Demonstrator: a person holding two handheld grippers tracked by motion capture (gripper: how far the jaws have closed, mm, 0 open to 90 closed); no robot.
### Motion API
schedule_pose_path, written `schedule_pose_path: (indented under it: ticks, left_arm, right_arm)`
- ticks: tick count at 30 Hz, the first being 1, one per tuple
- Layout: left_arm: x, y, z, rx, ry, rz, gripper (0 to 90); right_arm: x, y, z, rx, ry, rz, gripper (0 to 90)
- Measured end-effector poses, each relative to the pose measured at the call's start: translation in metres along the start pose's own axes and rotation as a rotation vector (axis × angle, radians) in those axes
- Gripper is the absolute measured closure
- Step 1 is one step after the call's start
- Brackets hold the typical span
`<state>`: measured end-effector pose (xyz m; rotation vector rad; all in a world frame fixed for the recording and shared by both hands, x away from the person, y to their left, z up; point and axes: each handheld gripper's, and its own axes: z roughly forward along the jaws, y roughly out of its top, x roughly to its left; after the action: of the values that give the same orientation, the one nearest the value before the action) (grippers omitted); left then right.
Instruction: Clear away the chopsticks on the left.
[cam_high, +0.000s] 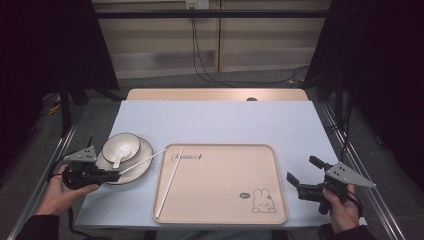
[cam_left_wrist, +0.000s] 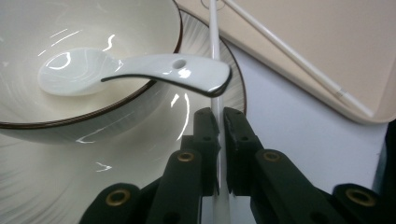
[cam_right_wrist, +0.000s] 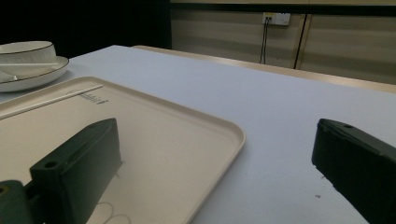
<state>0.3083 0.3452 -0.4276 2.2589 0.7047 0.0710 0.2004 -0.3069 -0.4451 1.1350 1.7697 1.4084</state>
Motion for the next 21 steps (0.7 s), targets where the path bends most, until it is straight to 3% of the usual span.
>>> schedule_pose_path:
  ticks: [11,21]
  left_arm:
    - [-0.022,0.005,-0.003,-0.058,0.001,-0.064,84.8]
    - [-0.047,0.01,-0.004,-0.09,0.018,-0.079,84.8]
  right_arm:
    - [0.0,0.0,0.0,-0.004,0.006,0.0,0.9]
    - [0.0,0.0,0.0,-0.007,0.001,-0.002,0.9]
